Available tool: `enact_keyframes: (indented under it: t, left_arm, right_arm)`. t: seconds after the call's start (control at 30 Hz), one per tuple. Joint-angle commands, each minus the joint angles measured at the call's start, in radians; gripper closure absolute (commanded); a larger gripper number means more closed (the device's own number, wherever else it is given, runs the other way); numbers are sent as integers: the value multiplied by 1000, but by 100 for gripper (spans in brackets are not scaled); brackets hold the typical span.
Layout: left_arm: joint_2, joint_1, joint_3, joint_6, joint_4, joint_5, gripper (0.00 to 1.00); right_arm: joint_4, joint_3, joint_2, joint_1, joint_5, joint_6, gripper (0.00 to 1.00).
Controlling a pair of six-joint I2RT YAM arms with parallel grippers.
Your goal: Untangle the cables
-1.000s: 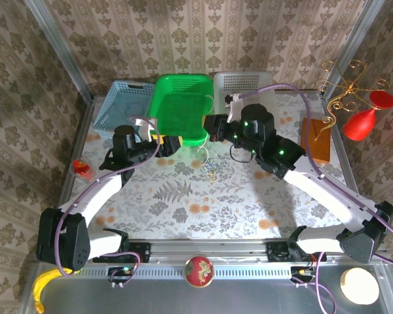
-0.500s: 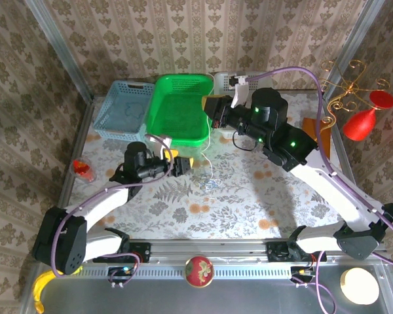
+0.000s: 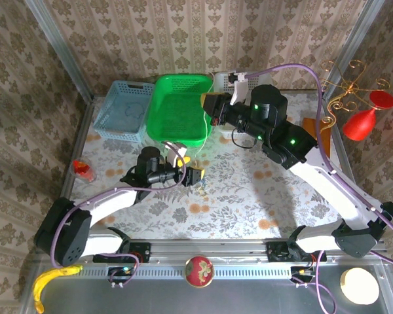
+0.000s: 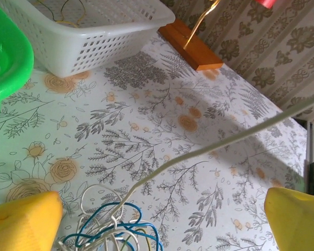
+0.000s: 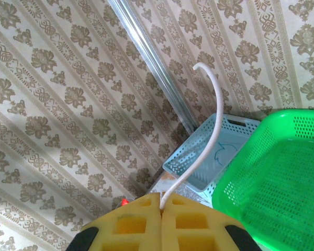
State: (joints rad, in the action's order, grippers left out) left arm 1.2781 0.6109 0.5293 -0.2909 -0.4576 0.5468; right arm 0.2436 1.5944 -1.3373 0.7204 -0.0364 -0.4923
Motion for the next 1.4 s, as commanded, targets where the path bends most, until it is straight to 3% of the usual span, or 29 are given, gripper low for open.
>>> enact_keyframes:
  t: [0.0,0.23,0.8,0.93,1.2,1.37]
  left_arm:
    - [32,10,-4,46,-32,-46,0]
    - [135,11,16,62,-87,-97,4]
    - [343,42,122,44,-183,-79,10]
    - [387,42,136,27,-213,-77,20]
    - [432,41,106,24,-226,-76,51]
    - [449,35,62,17,-249,-77,58]
  right_arm:
    - [-5,36,-2,-3,10,17,100]
    - [-14,39,0,-3,-5,6,100]
    - [-42,40,-9,-1,-45,-28,100]
    - [-44,51,-14,-1,-53,-32,100]
    - [-20,154,-18,-49,-83,-31,100]
    - [-28,287,-46,-143,-172,-102,100]
